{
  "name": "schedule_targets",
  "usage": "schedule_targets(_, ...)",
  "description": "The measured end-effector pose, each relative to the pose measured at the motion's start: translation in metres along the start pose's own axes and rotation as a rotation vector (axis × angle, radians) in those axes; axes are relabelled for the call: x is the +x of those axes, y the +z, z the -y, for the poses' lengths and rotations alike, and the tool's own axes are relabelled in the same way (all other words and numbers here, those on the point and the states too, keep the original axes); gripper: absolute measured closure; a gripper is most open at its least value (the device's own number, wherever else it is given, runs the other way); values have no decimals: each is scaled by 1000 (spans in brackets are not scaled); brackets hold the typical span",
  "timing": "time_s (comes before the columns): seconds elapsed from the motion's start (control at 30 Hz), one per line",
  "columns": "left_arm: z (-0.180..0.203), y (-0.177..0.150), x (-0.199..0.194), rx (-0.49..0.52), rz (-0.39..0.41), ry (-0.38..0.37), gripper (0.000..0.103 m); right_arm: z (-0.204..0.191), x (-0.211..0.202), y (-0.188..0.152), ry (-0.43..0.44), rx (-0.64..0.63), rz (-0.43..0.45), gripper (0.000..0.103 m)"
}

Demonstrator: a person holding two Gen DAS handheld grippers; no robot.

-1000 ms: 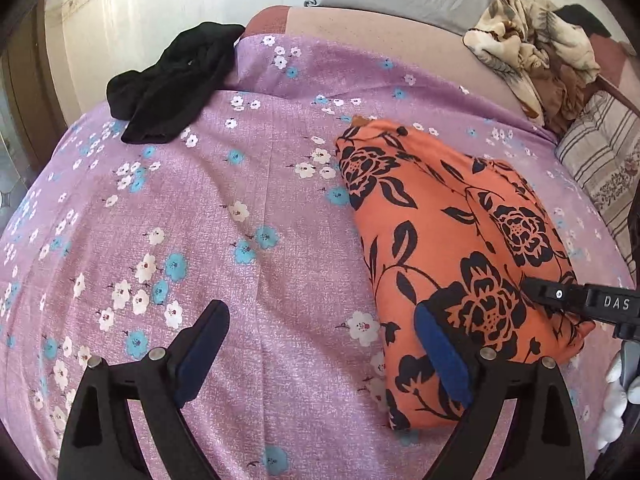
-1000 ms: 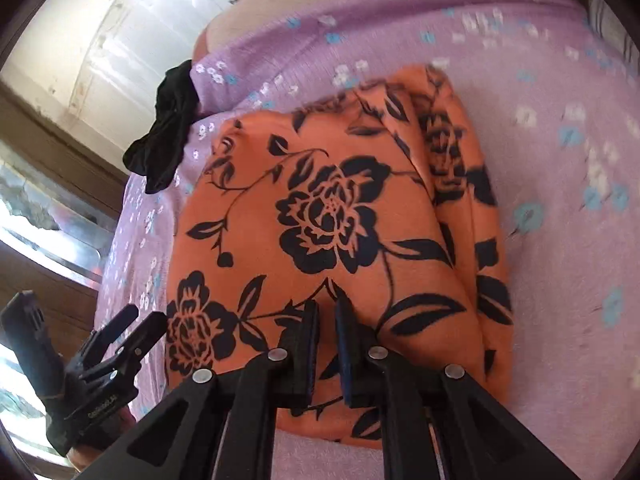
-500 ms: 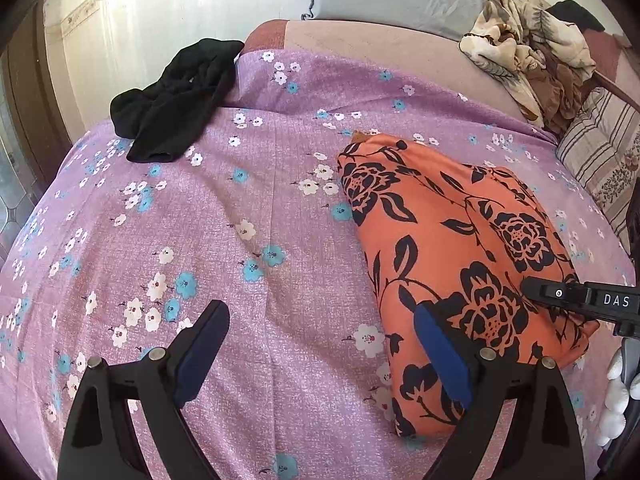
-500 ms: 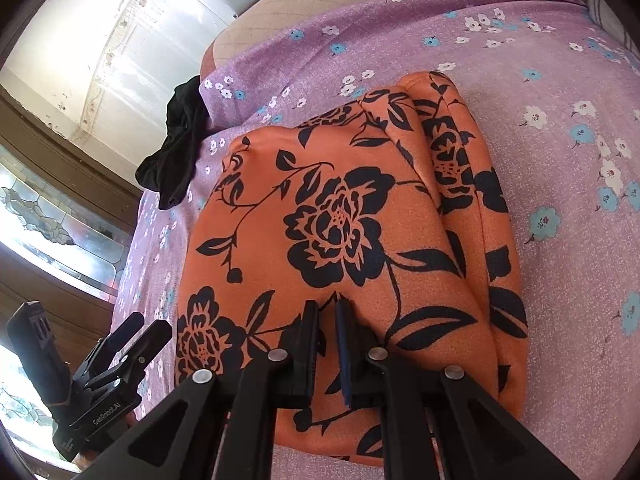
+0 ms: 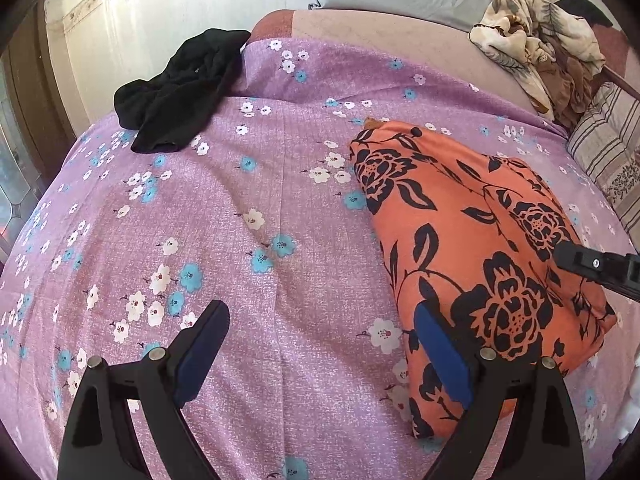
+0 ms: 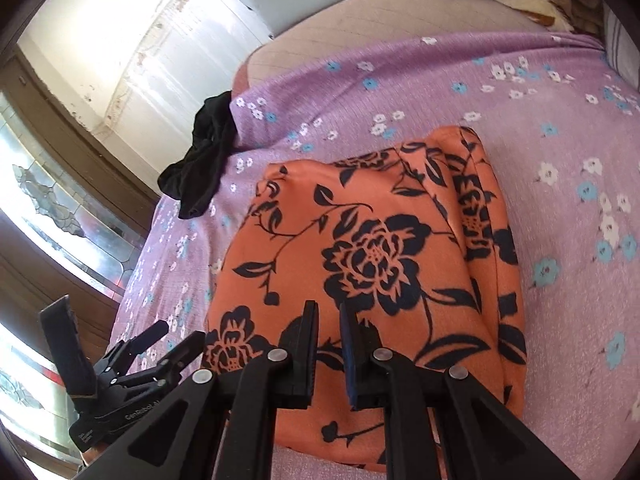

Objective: Fold small clothes
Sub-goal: 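Push the folded blouse bundle into shape with both open grippers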

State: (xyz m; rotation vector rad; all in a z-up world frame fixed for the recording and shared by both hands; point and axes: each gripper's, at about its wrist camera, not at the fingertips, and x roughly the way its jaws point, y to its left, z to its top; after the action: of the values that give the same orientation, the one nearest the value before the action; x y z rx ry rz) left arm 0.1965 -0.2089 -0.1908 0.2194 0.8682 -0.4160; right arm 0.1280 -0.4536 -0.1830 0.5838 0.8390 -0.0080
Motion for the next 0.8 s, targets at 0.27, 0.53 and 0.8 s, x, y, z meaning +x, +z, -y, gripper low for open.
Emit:
schedule_targets(0.27,1,-5,9,10,-23,28,9,11,11,4,-9,52,-55,91)
schedule_targets(0.53,1,-9,10,25,-20,37,9,20,5,22,-32,45,18,89)
schedule_targets(0.8,0,-9,11,28,-26,41,9,25,10,17,-13,61,9,90)
